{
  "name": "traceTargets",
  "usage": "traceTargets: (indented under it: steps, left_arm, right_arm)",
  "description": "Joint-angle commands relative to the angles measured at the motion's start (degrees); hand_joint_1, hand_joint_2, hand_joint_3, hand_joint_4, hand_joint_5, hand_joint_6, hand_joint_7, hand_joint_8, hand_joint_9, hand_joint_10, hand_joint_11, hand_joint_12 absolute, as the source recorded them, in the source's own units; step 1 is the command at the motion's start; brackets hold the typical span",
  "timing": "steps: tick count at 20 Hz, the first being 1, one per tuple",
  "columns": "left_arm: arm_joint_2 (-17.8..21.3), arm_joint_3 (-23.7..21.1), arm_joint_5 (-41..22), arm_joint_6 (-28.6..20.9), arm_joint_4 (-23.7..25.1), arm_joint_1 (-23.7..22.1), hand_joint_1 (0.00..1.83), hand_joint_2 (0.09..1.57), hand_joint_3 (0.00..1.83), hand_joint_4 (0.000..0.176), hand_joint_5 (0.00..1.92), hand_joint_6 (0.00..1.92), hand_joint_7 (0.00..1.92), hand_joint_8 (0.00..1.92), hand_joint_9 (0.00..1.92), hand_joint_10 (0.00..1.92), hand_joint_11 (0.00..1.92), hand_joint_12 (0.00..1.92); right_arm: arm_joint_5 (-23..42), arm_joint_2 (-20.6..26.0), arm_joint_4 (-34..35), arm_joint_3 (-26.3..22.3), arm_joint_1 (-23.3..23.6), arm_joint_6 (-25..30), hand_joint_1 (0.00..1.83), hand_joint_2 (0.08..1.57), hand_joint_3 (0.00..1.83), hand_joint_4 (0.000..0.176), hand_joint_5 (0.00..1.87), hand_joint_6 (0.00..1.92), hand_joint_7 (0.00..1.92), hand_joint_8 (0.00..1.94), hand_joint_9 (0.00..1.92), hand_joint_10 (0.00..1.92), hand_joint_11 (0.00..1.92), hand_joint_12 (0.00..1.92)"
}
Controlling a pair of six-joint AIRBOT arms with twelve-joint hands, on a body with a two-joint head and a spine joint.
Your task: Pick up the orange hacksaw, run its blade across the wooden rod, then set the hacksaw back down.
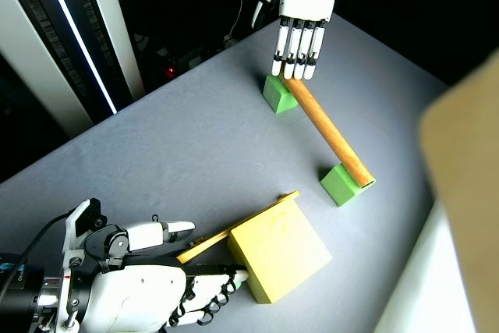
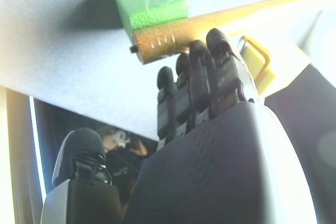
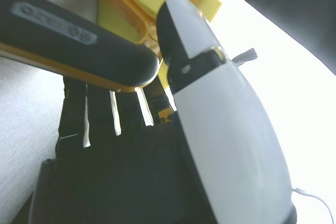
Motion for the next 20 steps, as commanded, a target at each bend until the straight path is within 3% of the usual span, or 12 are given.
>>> traceTargets:
  steps: [1, 3, 5, 6, 7, 8, 11, 18, 20]
  left_arm:
    - [0.11, 0.07, -1.42, -0.06, -1.45, -0.19, 0.22, 1.18, 0.00, 0.010, 0.28, 0.00, 0.25, 0.01, 0.22, 0.00, 0.00, 0.45]
    - [0.11, 0.16, -1.42, -0.05, -1.45, -0.19, 0.21, 1.18, 0.00, 0.009, 0.27, 0.00, 0.26, 0.00, 0.22, 0.00, 0.00, 0.44]
    - [0.11, 0.18, -1.42, -0.05, -1.45, -0.19, 0.23, 1.18, 0.00, 0.015, 0.27, 0.00, 0.24, 0.00, 0.22, 0.00, 0.00, 0.45]
    - [0.11, 0.16, -1.42, -0.05, -1.45, -0.19, 0.22, 1.18, 0.00, 0.012, 0.27, 0.00, 0.24, 0.00, 0.22, 0.00, 0.00, 0.48]
    - [0.12, 0.15, -1.42, -0.05, -1.45, -0.20, 0.22, 1.18, 0.00, 0.012, 0.27, 0.00, 0.24, 0.00, 0.22, 0.00, 0.00, 0.48]
    - [0.12, 0.16, -1.42, -0.05, -1.45, -0.21, 0.20, 1.19, 0.00, 0.013, 0.27, 0.00, 0.25, 0.00, 0.22, 0.00, 0.00, 0.47]
    - [0.11, 0.21, -1.42, -0.05, -1.45, -0.21, 0.20, 1.19, 0.00, 0.011, 0.24, 0.00, 0.22, 0.00, 0.19, 0.00, 0.00, 0.38]
    - [0.11, 0.37, -1.42, -0.05, -1.45, -0.25, 0.21, 1.19, 0.00, 0.010, 0.28, 0.00, 0.26, 0.00, 0.23, 0.00, 0.00, 0.45]
    - [0.11, 0.43, -1.44, -0.05, -1.45, -0.33, 0.20, 1.19, 0.00, 0.012, 0.27, 0.00, 0.24, 0.00, 0.22, 0.00, 0.00, 0.43]
  right_arm:
    - [3.32, -0.37, 2.03, 0.04, 1.06, 0.22, 0.98, 1.27, 0.00, 0.000, 0.38, 0.02, 0.43, 0.02, 0.46, 0.04, 0.05, 1.07]
    - [2.97, -0.40, 2.07, 0.04, 1.37, 0.22, 1.04, 1.27, 0.00, 0.000, 0.44, 0.01, 0.50, 0.01, 0.55, 0.04, 0.11, 1.11]
    - [2.91, -0.49, 2.07, 0.03, 1.56, 0.21, 1.14, 1.28, 0.00, 0.000, 0.64, 0.03, 0.73, 0.03, 0.80, 0.09, 0.37, 1.14]
    - [3.09, -0.55, 2.07, 0.00, 1.61, 0.12, 1.31, 1.24, 0.00, 0.000, 0.60, 1.13, 0.80, 0.97, 0.87, 1.13, 0.61, 1.26]
    - [3.11, -0.56, 2.07, -0.12, 1.61, 0.09, 1.31, 1.24, 0.00, 0.000, 0.60, 1.13, 0.80, 0.97, 0.87, 1.13, 0.61, 1.26]
    - [2.91, -0.54, 2.07, -0.51, 1.64, -0.03, 1.34, 1.22, 0.00, 0.000, 0.64, 1.27, 0.79, 1.26, 0.84, 1.45, 0.63, 1.44]
    - [2.89, -0.51, 2.07, -1.09, 1.87, -0.62, 1.35, 1.20, 0.00, 0.000, 0.77, 1.11, 0.82, 1.31, 0.77, 1.47, 0.64, 1.57]
    - [6.05, 0.00, 2.54, -2.06, 2.51, -1.28, 1.35, 1.19, 0.00, 0.000, 0.83, 1.00, 0.81, 1.33, 0.77, 1.49, 0.62, 1.63]
    - [7.87, 0.85, 14.56, -3.77, 2.15, -13.15, 1.35, 1.20, 0.00, 0.000, 0.79, 1.08, 0.79, 1.33, 0.77, 1.49, 0.62, 1.61]
